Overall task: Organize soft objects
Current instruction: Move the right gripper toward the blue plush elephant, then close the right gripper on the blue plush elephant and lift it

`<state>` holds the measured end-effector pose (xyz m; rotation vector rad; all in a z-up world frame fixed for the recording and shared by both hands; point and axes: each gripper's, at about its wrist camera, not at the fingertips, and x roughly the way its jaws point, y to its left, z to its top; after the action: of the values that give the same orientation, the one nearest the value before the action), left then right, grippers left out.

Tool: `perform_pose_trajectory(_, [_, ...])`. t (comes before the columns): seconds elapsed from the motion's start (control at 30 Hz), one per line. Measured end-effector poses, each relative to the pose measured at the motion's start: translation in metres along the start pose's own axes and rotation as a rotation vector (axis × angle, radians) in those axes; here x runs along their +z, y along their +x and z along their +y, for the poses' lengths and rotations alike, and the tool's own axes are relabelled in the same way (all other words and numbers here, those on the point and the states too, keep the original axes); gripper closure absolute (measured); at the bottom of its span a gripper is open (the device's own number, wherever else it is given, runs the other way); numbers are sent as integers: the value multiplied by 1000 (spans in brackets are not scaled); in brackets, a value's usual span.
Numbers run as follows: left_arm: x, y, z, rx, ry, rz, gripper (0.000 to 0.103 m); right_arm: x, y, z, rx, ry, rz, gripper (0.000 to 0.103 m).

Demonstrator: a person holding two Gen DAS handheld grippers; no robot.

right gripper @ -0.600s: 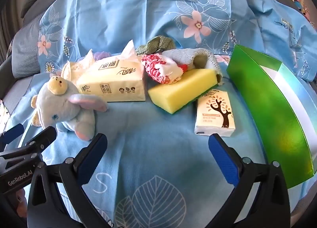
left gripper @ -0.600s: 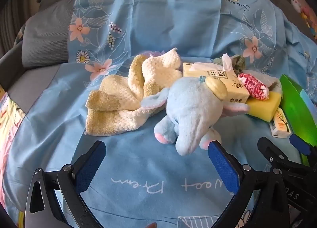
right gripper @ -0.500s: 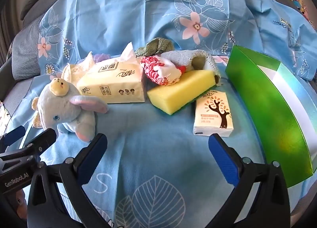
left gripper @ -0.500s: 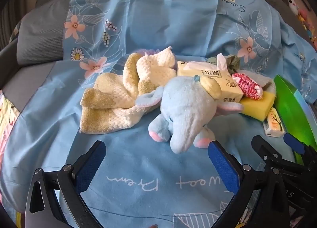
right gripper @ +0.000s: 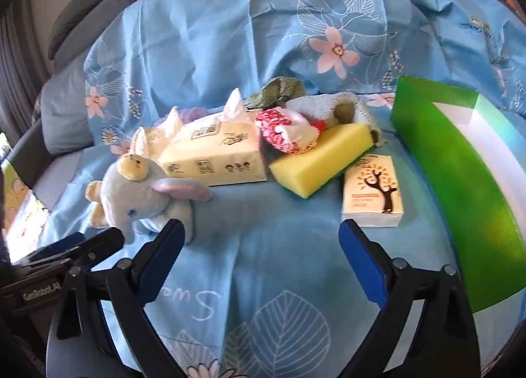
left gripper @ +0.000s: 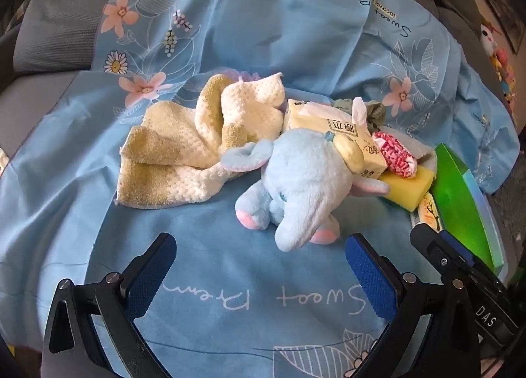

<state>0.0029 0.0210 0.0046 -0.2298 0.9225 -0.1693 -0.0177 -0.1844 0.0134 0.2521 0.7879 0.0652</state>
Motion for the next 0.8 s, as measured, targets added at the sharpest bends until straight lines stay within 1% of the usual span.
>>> perform_pose_trajectory(0.13, [2, -3, 0, -25, 5, -7, 0, 2, 5, 2, 110, 39, 39, 18])
perform_pose_trajectory(0.2, [4, -4, -1, -41, 13, -10, 1, 2, 6, 3, 173, 65, 53, 18])
perform_pose_trajectory(0.3, [6, -3, -1, -53, 24, -11, 5, 10, 9, 7, 266, 104, 87, 18])
perform_pose_trajectory(0.4, [11, 0, 0, -77, 16, 0, 12, 21, 12, 15, 330, 124, 112, 17])
perform_pose_trajectory(0.47, [14, 2, 0, -97, 9, 4, 15, 27, 16, 20, 359, 123, 133, 17])
perform_pose_trajectory(0.57, [18, 6, 1, -113, 1, -2, 16, 35, 27, 26, 371, 134, 171, 16])
perform_pose_trajectory(0.6, [20, 8, 1, -117, -1, -2, 17, 37, 31, 28, 372, 144, 185, 16])
perform_pose_trajectory(0.63, [21, 10, 0, -123, -2, 1, 22, 40, 37, 29, 378, 153, 203, 16])
perform_pose_trajectory(0.7, [22, 14, 0, -144, -4, 7, 25, 44, 47, 30, 399, 164, 235, 16])
perform_pose_trajectory(0.77, [24, 20, -1, -159, -8, 14, 25, 48, 55, 34, 426, 166, 255, 15])
perform_pose_trajectory(0.8, [25, 22, -1, -165, -9, 19, 26, 50, 59, 37, 425, 164, 262, 14])
